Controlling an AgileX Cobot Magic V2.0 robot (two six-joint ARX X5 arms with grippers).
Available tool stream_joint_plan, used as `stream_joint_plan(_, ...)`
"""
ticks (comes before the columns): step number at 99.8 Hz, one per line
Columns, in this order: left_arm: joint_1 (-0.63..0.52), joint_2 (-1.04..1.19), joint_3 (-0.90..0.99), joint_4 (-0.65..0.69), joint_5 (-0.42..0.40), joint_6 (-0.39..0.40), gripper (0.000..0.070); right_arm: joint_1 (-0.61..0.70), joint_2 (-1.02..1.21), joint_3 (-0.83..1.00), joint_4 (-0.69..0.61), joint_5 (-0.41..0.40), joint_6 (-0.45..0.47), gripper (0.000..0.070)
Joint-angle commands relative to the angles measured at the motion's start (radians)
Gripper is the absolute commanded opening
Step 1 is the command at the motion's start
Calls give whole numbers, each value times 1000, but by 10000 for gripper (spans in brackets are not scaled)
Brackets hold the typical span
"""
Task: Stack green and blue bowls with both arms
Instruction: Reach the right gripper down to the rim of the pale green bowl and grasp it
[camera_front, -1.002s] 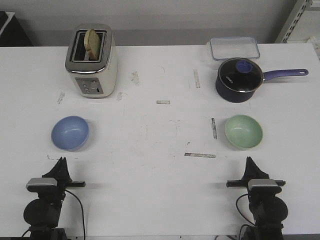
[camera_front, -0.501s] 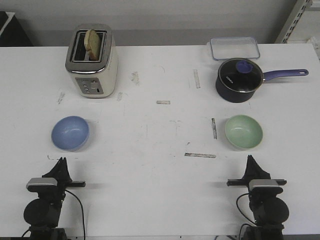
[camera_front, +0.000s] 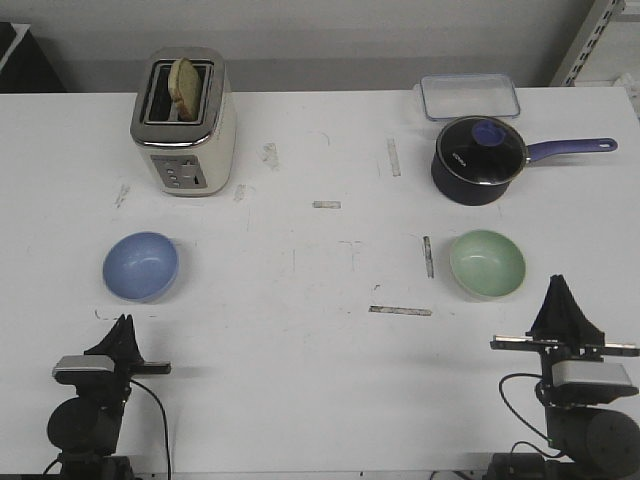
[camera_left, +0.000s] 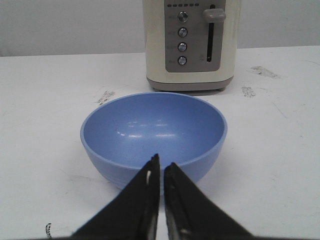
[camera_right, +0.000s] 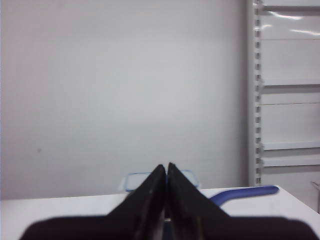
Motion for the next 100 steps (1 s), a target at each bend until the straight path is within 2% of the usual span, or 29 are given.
stream_joint_plan(1,1,-2,-20,11,0,-2,2,0,112,135,-95,-4,12,0)
stream_joint_plan(12,1,-2,-20,11,0,-2,2,0,285,333,-264,-15,4,2)
stream_joint_plan(18,1,-2,-20,10,0,-2,2,0,378,433,-361,-39,-13,30)
stream_joint_plan(29,1,-2,-20,8,0,-2,2,0,531,586,-526,-52,-48,177)
stream_joint_plan(43,1,-2,-20,7,0,-2,2,-5,688,700,-667,-51,-90,376)
stream_joint_plan(59,1,-2,-20,7,0,-2,2,-61,814,719,-747,-54,-125,495)
stream_joint_plan(76,1,-2,-20,7,0,-2,2,-153,952,718,-831,-92,-204,496)
stream_joint_plan(89,1,-2,-20,7,0,-2,2,-214,1057,718,-839,-154,-225,496)
stream_joint_plan(100,1,-2,-20,7,0,-2,2,-243,1138,718,-829,-157,-232,496)
